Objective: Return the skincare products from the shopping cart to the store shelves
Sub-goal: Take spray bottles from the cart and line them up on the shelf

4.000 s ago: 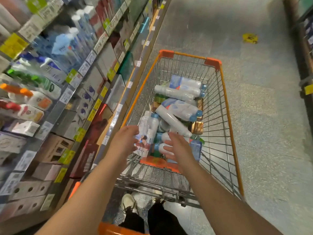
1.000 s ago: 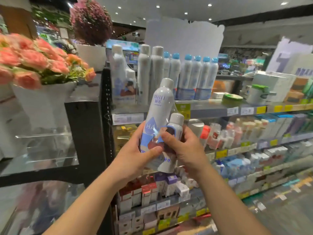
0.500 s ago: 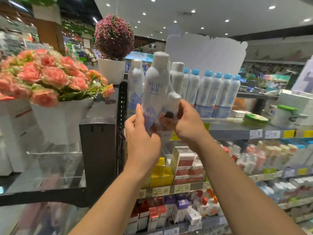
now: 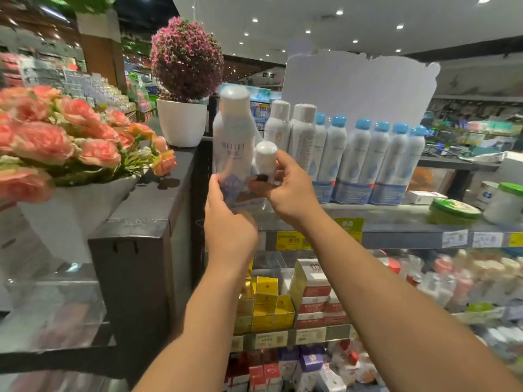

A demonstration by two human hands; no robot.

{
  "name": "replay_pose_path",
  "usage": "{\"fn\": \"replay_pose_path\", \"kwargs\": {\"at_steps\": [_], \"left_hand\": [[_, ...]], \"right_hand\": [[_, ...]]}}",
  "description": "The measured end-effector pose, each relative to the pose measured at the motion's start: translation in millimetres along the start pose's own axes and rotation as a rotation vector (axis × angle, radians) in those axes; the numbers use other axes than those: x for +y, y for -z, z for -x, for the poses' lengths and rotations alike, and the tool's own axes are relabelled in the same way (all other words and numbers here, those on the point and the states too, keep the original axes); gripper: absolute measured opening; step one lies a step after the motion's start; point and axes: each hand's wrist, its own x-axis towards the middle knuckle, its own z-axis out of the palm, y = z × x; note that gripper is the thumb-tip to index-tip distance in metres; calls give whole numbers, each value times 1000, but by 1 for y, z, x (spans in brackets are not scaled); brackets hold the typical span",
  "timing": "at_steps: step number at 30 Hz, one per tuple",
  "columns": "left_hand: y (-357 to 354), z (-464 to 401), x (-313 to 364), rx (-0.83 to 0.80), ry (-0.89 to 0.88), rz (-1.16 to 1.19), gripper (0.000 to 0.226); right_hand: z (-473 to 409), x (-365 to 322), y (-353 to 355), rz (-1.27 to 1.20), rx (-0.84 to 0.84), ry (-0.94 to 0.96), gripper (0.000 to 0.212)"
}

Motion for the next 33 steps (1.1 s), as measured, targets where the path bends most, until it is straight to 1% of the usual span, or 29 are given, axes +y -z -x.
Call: {"fn": "replay_pose_path", "kwargs": {"at_steps": [4,7,9,13,15,18,22,27,30,33], "left_hand": [[-3,-9,-11,-42,53,-79,81],[-5,-13,-18,-25,149,-99,90],[-6,-12,-20,-7,177,-82,92],[-6,-16,-25,14,150,-92,83],[-7,-18,-25,17,111,-135,78],[-7,-17,-21,14,116,-175,79],[-6,-17,-22,4,124,-166,79],[-7,-17,-24,-32,122,-203,84],[-5,-14,-21,-38,137,-202,83],[-5,-9,-19,-25,130,-202,81]], "right_hand": [[-4,18,-7,-19,10,-49,50],[-9,28,-16,-23,20,-92,52],[-11,33,-19,2,15,-90,47],[-15,39,-23,20,33,-106,39],[-16,41,-26,25,40,-130,40],[-16,43,-28,31,51,-166,42],[-17,45,-30,139,47,-144,39],[-16,45,-33,208,46,-133,44],[-11,44,-33,222,49,-133,50],[-6,41,-31,236,45,-144,50]]}}
